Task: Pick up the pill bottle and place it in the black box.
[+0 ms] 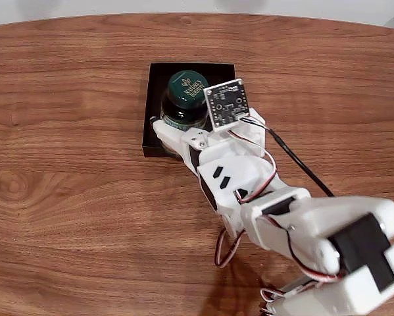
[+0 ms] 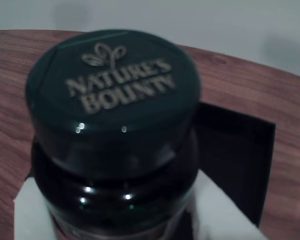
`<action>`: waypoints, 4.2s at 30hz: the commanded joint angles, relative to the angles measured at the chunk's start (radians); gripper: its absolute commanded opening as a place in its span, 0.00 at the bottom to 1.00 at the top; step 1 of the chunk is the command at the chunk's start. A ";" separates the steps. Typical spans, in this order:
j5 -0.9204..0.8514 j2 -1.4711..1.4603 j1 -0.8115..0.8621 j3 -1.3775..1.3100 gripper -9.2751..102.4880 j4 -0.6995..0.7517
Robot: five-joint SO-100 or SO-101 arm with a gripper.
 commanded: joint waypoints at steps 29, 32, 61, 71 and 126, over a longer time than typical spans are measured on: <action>0.258 -0.316 0.052 -0.268 0.15 -0.265; 0.259 -0.347 0.051 -0.278 0.15 -0.265; 0.275 -0.486 0.110 -0.342 0.40 -0.238; 0.284 -0.445 0.117 -0.305 0.52 -0.198; 0.264 0.894 0.310 0.219 0.51 0.543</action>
